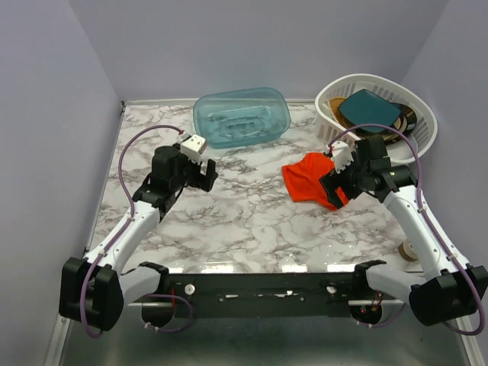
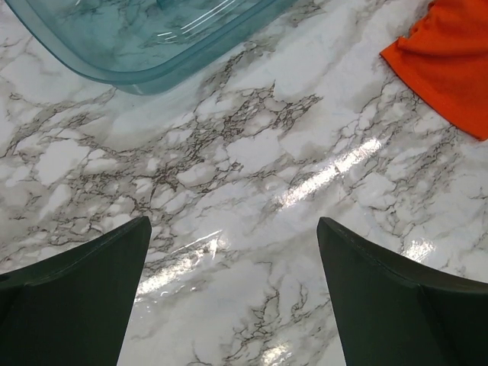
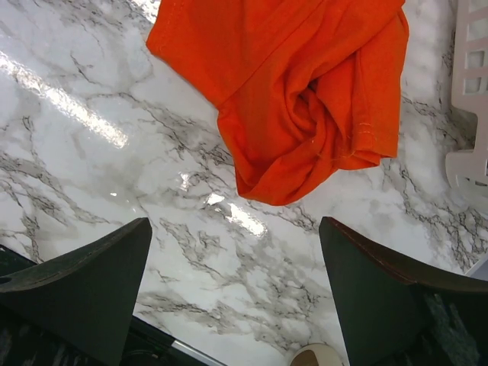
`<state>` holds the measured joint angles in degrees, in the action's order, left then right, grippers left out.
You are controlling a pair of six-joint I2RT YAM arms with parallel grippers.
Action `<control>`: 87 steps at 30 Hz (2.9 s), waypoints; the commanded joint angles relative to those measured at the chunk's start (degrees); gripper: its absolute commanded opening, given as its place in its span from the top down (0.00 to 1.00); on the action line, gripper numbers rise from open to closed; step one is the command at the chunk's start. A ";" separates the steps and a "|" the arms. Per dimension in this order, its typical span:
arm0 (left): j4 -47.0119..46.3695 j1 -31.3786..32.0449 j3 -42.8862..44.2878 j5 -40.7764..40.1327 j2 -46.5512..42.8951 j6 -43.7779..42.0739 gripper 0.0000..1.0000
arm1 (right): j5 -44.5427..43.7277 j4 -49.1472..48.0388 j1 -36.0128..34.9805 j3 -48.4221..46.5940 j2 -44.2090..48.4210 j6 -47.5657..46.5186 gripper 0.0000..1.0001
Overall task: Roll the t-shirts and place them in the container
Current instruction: Flatten out the T-shirt at the center of the board.
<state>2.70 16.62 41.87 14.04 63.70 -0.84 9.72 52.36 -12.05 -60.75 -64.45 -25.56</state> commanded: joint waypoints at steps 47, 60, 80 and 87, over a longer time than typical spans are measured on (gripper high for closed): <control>10.40 -7.39 -3.55 3.62 -8.42 -8.74 0.01 | -0.52 -16.70 -20.72 -7.68 -32.42 -37.82 0.99; 2.31 -8.01 -2.41 -4.46 -7.02 -4.35 0.01 | 4.64 3.56 -27.67 -74.52 -25.48 -3.10 0.99; 12.13 -8.18 1.98 2.56 -4.64 -6.54 0.01 | -11.23 -3.22 -19.68 2.60 7.59 -0.19 0.27; 19.09 -8.18 2.87 6.08 -4.81 -6.89 0.01 | 11.26 -0.85 -21.51 -11.40 -5.48 -6.59 0.28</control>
<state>15.86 8.69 43.24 15.90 59.83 -6.98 4.23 52.56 -31.86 -65.23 -62.67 -28.53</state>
